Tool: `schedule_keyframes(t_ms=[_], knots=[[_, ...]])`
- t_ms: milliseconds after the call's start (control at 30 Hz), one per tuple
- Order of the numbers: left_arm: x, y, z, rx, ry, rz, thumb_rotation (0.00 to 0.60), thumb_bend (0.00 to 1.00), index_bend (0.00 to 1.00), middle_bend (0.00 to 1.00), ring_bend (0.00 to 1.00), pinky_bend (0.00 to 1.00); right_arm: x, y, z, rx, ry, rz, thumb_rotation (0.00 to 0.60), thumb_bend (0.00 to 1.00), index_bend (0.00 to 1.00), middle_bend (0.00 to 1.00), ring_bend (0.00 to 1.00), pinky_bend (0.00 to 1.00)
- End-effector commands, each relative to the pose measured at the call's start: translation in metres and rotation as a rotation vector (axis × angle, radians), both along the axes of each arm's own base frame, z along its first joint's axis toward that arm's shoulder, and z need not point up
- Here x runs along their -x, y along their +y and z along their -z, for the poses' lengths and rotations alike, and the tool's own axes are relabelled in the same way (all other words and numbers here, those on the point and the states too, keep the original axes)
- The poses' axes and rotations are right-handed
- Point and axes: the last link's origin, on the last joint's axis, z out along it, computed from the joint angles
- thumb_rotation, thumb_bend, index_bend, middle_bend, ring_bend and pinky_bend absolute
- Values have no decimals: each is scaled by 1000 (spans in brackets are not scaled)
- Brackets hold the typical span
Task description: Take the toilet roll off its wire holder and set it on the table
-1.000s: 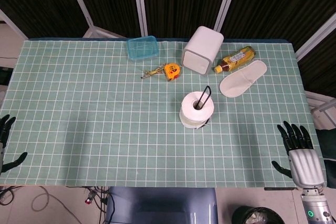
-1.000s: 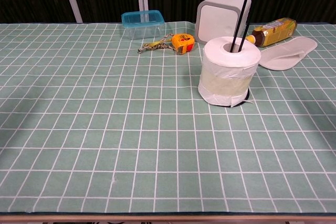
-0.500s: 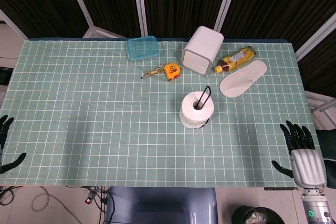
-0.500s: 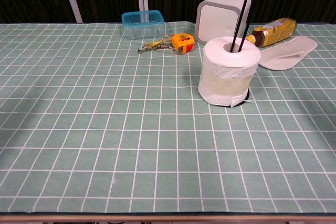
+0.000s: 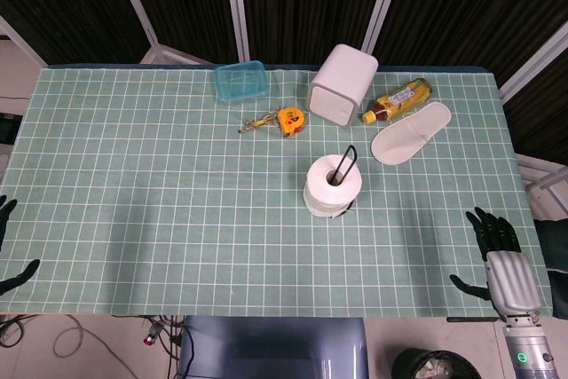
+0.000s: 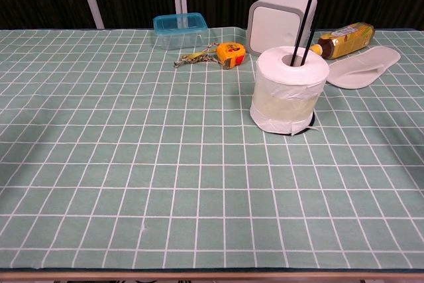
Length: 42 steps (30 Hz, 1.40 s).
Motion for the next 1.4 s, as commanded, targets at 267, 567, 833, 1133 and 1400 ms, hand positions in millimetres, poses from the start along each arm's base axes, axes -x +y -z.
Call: schedule_keyframes(t_ms=[267,567,833,1133,1400], knots=[[-1,1,4,9,9,0,600,176,35,0,0,21,-16,-48,16,-188,-513,193,600,0,0,0,0,0],[-1,2,5,13,16,-7,600,176,35,0,0,21,-40,-86,55,-258,-701,241,600,0,0,0,0,0],[0,3,6,11,16,-14,600,176,35,0,0,21,-47,-104,97,-251,-716,284,600,0,0,0,0,0],[0,3,7,11,23,-17,600,176,35,0,0,21,-63,-137,122,-213,-680,254,600,0,0,0,0,0],[0,4,8,14,24,-20,600,176,35,0,0,21,-72,-148,135,-212,-686,267,600,0,0,0,0,0]])
